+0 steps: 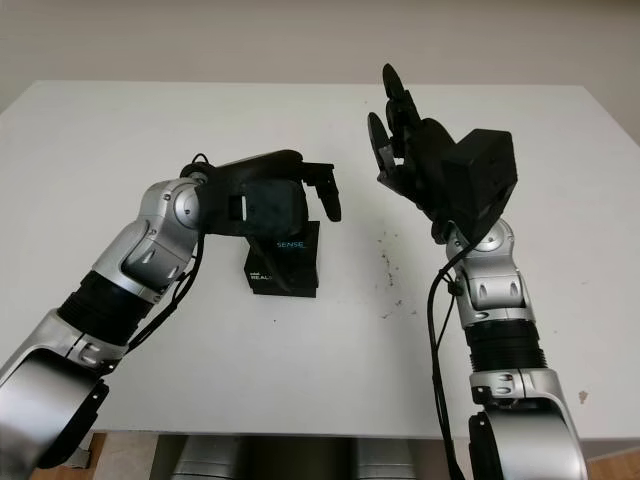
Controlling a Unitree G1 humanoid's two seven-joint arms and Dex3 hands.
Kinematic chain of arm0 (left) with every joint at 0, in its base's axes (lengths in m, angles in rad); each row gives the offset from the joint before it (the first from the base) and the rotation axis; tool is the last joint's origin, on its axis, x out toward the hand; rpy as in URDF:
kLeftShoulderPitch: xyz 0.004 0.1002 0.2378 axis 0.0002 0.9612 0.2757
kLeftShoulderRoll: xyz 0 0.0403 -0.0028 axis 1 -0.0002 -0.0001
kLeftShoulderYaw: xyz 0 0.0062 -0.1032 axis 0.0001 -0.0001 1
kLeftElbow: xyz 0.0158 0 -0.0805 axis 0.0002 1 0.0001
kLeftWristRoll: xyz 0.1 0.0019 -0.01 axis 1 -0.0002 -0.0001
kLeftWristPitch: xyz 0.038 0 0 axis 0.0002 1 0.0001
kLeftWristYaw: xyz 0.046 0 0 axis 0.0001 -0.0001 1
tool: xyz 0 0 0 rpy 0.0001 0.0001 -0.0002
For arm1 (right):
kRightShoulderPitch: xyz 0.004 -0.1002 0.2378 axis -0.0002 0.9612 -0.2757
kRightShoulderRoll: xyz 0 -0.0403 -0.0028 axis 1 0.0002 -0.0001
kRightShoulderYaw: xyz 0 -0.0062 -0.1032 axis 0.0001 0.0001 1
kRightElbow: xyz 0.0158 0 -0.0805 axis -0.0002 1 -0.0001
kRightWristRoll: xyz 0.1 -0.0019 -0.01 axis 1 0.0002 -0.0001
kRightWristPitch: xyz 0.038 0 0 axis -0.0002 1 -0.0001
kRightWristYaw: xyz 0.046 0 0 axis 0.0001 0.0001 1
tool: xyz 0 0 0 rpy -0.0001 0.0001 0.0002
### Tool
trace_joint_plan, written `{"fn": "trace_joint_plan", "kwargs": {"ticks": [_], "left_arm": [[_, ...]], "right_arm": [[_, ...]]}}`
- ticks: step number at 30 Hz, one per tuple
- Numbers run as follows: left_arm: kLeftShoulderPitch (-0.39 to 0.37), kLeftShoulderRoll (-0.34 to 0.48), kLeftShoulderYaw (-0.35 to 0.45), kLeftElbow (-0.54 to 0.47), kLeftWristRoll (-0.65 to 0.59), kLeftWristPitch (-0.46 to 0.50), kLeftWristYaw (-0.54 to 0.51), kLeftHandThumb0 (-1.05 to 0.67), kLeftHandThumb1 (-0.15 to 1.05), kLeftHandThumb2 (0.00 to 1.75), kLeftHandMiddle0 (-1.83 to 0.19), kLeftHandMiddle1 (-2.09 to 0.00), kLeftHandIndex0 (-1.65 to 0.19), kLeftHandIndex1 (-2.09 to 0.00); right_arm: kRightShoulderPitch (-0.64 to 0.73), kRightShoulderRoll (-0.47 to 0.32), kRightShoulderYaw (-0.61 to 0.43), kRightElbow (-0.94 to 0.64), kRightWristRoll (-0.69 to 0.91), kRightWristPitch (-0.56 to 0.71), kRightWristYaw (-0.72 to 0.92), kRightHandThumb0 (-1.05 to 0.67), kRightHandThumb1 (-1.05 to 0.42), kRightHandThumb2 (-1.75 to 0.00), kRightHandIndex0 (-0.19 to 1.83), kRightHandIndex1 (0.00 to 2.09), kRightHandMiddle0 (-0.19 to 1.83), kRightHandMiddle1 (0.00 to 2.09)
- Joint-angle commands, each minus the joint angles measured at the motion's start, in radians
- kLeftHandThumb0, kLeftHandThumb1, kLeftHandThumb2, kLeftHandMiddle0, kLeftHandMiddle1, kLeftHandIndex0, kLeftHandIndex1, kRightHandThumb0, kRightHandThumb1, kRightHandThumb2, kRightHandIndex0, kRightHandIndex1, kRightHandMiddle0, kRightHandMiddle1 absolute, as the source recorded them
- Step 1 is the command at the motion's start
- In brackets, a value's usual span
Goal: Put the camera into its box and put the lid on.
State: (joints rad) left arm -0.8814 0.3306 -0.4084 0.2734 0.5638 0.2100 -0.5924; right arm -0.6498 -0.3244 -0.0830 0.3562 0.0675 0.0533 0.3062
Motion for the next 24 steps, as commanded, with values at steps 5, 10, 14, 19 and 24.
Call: {"fn": "trace_joint_plan", "kwargs": {"ticks": [5, 10, 14, 19, 24], "left_arm": [[-0.002, 0.003, 0.002, 0.004, -0.001, 0.028, 0.004, -0.55, 0.89, 0.06, -0.25, -2.09, -0.06, -0.22], [-0.002, 0.001, 0.000, 0.010, -0.012, 0.039, -0.004, -0.58, 0.92, 0.06, 0.12, -2.06, -0.05, -0.15], [0.000, -0.002, -0.001, 0.002, -0.015, 0.066, -0.016, -0.64, 0.99, 0.07, -0.02, -2.09, -0.05, -0.12], [0.015, 0.009, 0.017, -0.013, -0.056, 0.053, -0.035, -0.77, 1.05, 0.45, 0.12, -0.23, 0.12, -0.05], [0.048, -0.006, 0.108, -0.042, -0.164, 0.087, 0.007, -0.82, 1.05, 0.63, 0.19, -0.01, 0.19, 0.00]], "right_arm": [[0.000, 0.000, -0.003, -0.021, 0.000, -0.005, -0.009, -0.74, -1.05, -0.70, -0.19, 0.00, -0.18, 0.03], [-0.002, -0.002, 0.002, -0.022, -0.008, 0.000, -0.015, -0.74, -1.05, -0.69, -0.19, 0.00, -0.18, 0.04], [-0.003, -0.006, 0.000, -0.018, -0.006, -0.008, -0.007, -0.75, -1.05, -0.70, -0.19, 0.00, -0.19, 0.04], [0.004, -0.001, -0.002, -0.022, -0.002, -0.011, -0.008, -0.73, -1.05, -0.72, -0.19, 0.00, -0.19, 0.03], [0.004, 0.000, -0.004, -0.005, 0.003, -0.033, -0.004, -0.74, -1.05, -0.71, -0.19, 0.00, -0.19, 0.00]]}}
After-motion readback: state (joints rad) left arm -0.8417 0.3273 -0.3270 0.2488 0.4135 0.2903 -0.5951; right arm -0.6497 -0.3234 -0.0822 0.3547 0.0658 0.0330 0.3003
